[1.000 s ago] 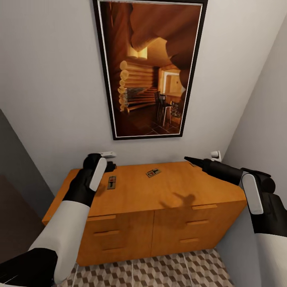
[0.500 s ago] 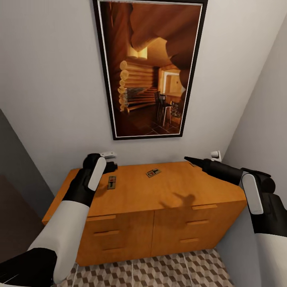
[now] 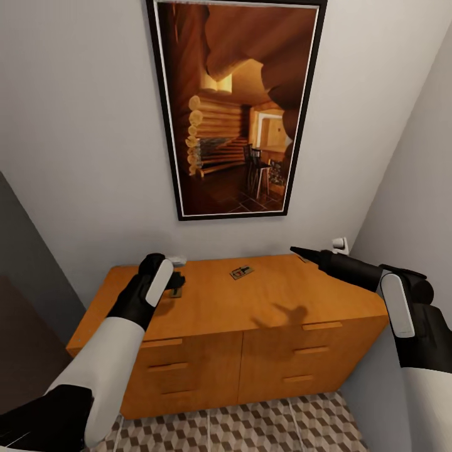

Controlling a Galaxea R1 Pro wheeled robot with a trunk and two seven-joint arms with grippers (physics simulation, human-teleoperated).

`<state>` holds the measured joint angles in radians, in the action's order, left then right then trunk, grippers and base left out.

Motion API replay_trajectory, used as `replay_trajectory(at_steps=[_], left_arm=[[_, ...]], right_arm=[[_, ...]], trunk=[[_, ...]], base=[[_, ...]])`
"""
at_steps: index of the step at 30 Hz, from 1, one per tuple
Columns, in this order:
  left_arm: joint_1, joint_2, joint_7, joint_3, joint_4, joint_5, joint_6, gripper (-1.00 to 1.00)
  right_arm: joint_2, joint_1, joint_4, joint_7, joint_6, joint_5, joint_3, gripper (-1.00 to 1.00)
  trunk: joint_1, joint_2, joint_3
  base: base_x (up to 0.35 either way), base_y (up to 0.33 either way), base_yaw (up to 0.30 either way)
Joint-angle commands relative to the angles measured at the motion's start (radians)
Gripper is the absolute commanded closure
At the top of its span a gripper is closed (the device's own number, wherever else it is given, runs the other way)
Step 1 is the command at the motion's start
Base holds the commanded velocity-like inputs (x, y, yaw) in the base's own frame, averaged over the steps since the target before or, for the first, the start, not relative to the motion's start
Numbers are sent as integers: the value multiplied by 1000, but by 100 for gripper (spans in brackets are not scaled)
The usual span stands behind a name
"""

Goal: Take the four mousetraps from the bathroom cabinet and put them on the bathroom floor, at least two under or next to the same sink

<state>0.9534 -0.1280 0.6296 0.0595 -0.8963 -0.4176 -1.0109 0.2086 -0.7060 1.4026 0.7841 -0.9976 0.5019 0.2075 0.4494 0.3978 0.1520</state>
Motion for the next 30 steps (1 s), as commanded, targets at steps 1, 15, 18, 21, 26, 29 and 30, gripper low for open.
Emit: replay_trajectory(at_steps=[1,15,18,21,26,29,30], left_arm=[[1,0,22,2,4,-11,-2,-100],[1,-3,89,2,11,-15,-3,-100],[1,-3,91,2,9,-15,-3,-100],[1,-4,92,2,8,-15,-3,-100],[1,-4,93,2,7,-15,-3,-100],[1,-4,93,2,8,-15,-3,-100],[1,-4,93,2,9,-15,-4,-100]], right_arm=[[0,-1,0,5,-4,-3,1,-100],[0,-1,0,4,-4,-4,1,-100],[0,-1,0,5,-4,-4,1,-100],[0,-1,-1,5,-4,-4,1,-100],[0,-1,-1,4,-4,-4,1,-100],[0,-1,-1,5,-4,-4,1,-100],[0,-1,-1,5,-4,-4,1,-100]], trunk=[[1,2,2],[1,2,2],[1,2,2],[1,2,2],[1,2,2],[1,2,2],[1,2,2]], base=[[0,0,0],[0,0,0],[0,0,0],[0,0,0],[79,-13,0],[206,-76,0],[244,-100,0]])
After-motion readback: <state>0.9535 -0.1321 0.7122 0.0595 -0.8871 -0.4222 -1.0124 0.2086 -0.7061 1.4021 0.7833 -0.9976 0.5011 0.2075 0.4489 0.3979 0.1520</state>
